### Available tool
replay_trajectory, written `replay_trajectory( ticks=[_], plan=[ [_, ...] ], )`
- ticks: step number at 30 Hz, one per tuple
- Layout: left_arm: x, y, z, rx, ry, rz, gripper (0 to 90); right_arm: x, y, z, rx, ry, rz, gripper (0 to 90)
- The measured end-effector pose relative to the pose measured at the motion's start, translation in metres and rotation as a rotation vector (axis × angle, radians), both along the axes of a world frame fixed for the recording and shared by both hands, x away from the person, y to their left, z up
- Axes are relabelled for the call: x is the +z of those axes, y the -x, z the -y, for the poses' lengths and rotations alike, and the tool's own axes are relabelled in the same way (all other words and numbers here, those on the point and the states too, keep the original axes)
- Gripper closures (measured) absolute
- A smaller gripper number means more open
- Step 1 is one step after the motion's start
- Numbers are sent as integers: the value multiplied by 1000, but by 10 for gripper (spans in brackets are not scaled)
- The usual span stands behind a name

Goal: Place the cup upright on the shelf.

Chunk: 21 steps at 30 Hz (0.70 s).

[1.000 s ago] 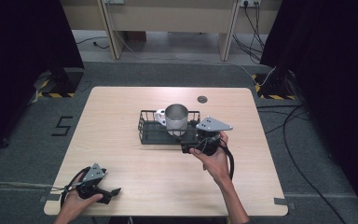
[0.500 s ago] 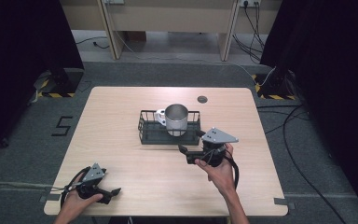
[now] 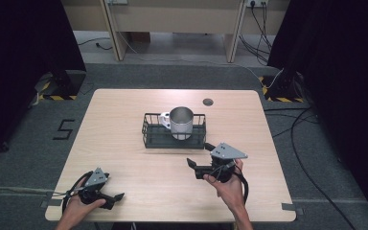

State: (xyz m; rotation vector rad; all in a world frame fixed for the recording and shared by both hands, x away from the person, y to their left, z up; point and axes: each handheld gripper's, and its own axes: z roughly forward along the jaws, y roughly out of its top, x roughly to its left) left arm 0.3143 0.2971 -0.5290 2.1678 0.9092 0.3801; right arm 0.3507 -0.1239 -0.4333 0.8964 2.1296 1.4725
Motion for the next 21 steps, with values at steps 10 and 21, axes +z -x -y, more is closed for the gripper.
replay_trajectory(
  ticks=[10,21],
  plan=[
    [0,0,0,0,0,0,0,-14,14,6,-1,-21,-19,164],
    [0,0,0,0,0,0,0,-32,18,7,-9,3,-59,167]
  ],
)
